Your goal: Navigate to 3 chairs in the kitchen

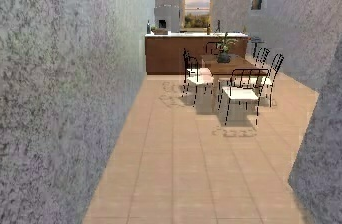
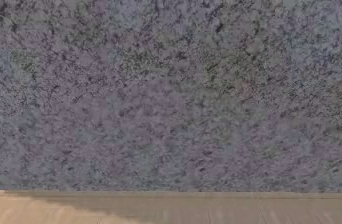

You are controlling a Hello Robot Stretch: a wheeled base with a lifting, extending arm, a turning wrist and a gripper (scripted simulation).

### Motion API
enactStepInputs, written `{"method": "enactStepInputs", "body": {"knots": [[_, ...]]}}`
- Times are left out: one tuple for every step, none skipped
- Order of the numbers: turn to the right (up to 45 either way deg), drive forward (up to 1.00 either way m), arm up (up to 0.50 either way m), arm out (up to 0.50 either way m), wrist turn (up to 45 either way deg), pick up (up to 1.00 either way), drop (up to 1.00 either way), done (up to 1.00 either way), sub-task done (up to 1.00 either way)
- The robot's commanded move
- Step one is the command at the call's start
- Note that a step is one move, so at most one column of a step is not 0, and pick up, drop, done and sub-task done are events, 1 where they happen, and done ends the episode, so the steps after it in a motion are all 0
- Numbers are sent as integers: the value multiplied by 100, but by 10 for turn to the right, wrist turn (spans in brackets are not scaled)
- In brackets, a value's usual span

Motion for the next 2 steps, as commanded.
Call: {"method": "enactStepInputs", "body": {"knots": [[450,0,0,0,0,0,0,0,0],[360,0,0,0,0,0,0,0,0]]}}
